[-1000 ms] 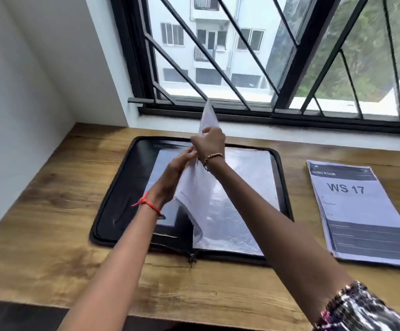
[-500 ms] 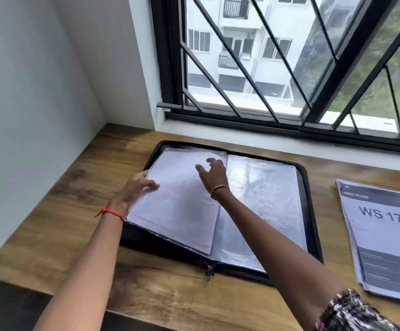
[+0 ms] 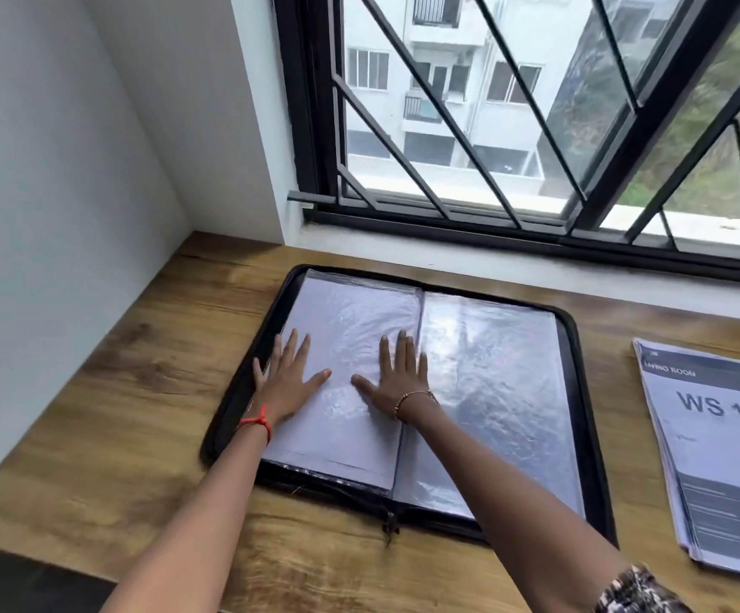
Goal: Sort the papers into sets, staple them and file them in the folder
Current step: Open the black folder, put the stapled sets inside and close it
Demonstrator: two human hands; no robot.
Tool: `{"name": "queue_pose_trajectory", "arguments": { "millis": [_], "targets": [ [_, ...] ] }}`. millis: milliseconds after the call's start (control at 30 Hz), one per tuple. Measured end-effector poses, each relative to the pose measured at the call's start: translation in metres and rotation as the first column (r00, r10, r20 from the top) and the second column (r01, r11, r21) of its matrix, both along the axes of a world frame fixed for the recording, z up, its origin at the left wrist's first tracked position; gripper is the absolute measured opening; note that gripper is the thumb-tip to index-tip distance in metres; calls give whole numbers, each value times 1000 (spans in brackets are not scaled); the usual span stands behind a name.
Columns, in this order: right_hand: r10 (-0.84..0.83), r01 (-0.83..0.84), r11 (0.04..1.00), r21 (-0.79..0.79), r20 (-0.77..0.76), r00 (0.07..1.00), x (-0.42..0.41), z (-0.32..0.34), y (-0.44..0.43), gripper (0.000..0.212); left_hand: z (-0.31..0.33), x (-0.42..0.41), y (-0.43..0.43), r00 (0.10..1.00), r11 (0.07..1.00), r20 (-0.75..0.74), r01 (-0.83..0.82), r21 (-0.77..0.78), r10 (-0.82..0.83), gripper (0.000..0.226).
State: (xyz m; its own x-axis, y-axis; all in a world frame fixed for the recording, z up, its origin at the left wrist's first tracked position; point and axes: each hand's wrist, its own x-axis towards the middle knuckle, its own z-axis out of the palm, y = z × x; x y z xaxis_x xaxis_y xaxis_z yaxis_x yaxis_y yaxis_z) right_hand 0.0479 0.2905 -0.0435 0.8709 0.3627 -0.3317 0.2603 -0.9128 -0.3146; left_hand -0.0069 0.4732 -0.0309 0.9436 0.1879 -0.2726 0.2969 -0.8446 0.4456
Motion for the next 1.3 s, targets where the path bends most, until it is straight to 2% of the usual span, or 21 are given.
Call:
{"name": "queue_pose_trajectory", "arguments": {
  "millis": [100, 200, 300, 400, 500, 667, 833, 900, 1067, 1300],
  "targets": [
    [9, -9, 1000, -17, -16, 1000, 2, -1, 0, 91, -11, -2, -3, 999, 992, -19, 30, 126, -28, 73],
    [37, -37, 999, 3, -42, 998, 4, 1, -4, 92, -13, -3, -5, 1000, 987, -6, 9, 160, -8, 73],
    [75, -70, 996, 60, -81, 994, 9, 9, -15, 85, -11, 1, -14, 996, 975, 42, -84, 206, 77, 70],
    [63, -49, 983, 180, -75, 995, 15, 18, -33, 72, -1, 13, -36, 973, 952, 153, -207, 224, 175, 65],
    [-24, 18, 959, 283, 17, 1000, 14, 20, -63, 67, 11, 28, -71, 963, 968, 219, -193, 163, 155, 63],
    [-215, 187, 940, 284, 71, 974, 10, 21, -137, 57, 27, 50, -151, 945, 1000, 326, 29, -7, -25, 53],
    [-393, 359, 898, 253, 97, 915, 4, 36, -221, 45, 41, 62, -242, 884, 952, 425, 276, -135, -196, 41],
    [-444, 414, 885, 212, 117, 888, 2, 42, -255, 47, 46, 62, -278, 865, 920, 443, 346, -185, -236, 36],
    [-567, 536, 822, 194, 178, 804, -12, 49, -344, 37, 49, 57, -362, 866, 845, 383, 444, -299, -320, 30],
    [-669, 658, 742, 132, 223, 709, -19, 40, -449, 36, 32, 58, -443, 919, 847, 197, 391, -361, -340, 33]
  ]
}}
